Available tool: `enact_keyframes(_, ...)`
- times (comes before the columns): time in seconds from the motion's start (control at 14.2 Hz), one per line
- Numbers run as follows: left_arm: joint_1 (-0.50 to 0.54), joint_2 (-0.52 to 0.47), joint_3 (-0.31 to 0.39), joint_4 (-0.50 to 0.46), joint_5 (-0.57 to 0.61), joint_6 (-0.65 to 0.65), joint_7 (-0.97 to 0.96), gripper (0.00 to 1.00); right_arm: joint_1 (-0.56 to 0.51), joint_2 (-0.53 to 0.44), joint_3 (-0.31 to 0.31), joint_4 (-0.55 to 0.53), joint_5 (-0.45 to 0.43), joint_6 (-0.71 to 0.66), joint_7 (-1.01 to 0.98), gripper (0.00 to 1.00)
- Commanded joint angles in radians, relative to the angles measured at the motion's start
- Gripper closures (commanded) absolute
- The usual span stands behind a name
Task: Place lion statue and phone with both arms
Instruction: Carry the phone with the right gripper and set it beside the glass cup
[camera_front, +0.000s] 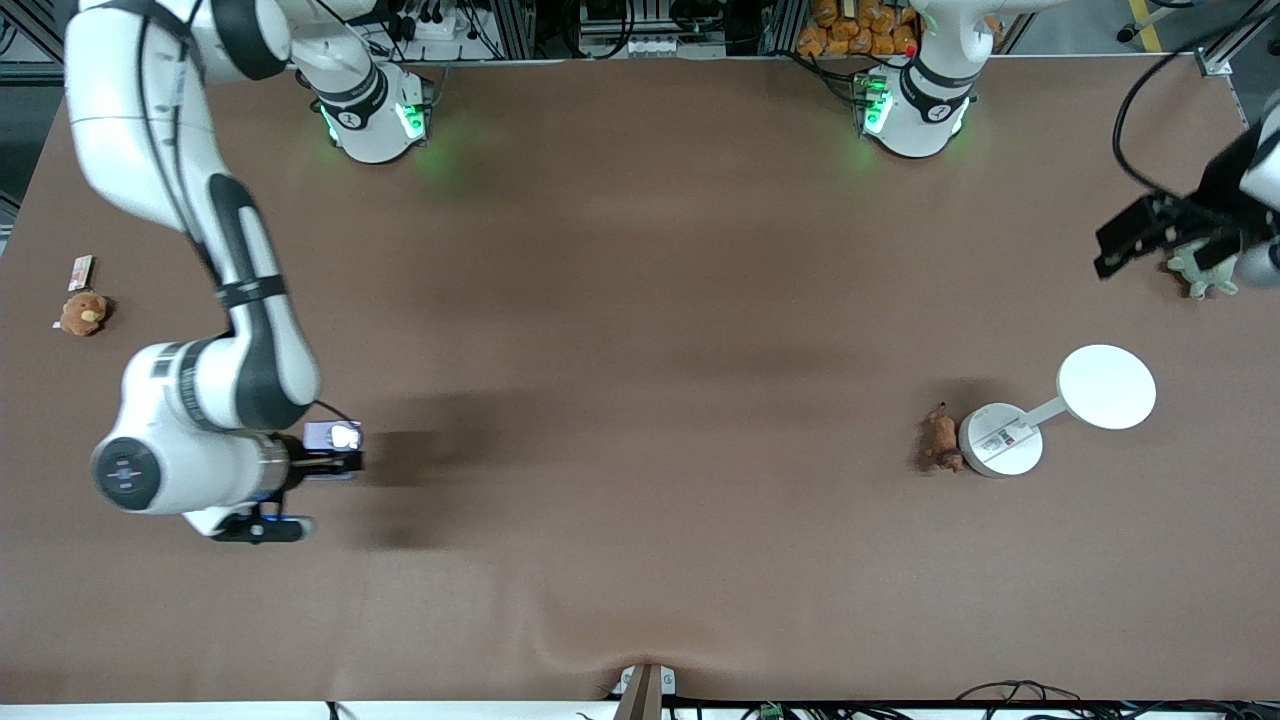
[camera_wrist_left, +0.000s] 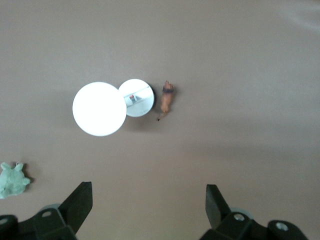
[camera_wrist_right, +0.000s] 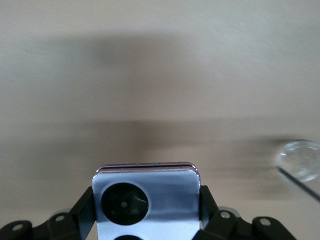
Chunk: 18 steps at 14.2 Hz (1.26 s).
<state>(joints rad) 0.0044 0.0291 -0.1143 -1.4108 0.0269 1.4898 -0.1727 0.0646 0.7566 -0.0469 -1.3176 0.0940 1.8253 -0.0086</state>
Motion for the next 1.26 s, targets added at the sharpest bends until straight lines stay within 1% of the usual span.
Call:
enact_keyframes(0.0,-0.033,-0.083,0.083,-0.105,-0.038,0.001,0.047,0.0,-0.009,-0.013,0.019,-0.052,-0.072,0.009,-0.004,0.82)
enact_keyframes(0.07,-0.04,-0.096,0.09,-0.121,-0.038,-0.006,0.047,0.0,-0.041,-0.002,0.021,-0.055,-0.08,0.029,-0.007,0.81)
enact_keyframes(0.21,-0.031,-0.095,0.085,-0.122,-0.036,-0.017,0.047,0.0,-0.045,0.009,0.021,-0.078,-0.088,0.073,-0.011,0.8)
enact_keyframes(0.35,-0.031,-0.089,0.085,-0.119,-0.035,-0.017,0.047,0.0,-0.042,0.003,0.021,-0.15,-0.089,0.162,-0.001,0.76)
enact_keyframes(0.49,-0.031,-0.089,0.085,-0.122,-0.036,-0.019,0.047,0.0,-0.043,-0.002,0.019,-0.202,-0.089,0.221,-0.001,0.69)
enact_keyframes(0.7,-0.031,-0.087,0.084,-0.119,-0.036,-0.016,0.047,0.0,-0.06,0.0,0.021,-0.216,-0.089,0.226,-0.001,0.59)
enact_keyframes(0.77,-0.035,-0.086,0.082,-0.119,-0.036,-0.013,0.047,0.0,-0.06,-0.002,0.021,-0.224,-0.089,0.233,-0.001,0.48)
enact_keyframes(0.84,-0.037,-0.086,0.081,-0.119,-0.035,-0.013,0.047,0.0,-0.058,-0.002,0.021,-0.224,-0.089,0.233,-0.001,0.15)
enact_keyframes(0.91,-0.037,-0.086,0.081,-0.122,-0.035,-0.013,0.045,0.0,-0.055,-0.002,0.021,-0.224,-0.089,0.233,-0.001,0.0)
enact_keyframes(1.19,-0.037,-0.086,0.079,-0.122,-0.035,-0.013,0.047,0.0,-0.051,-0.011,0.021,-0.219,-0.089,0.221,-0.002,0.0)
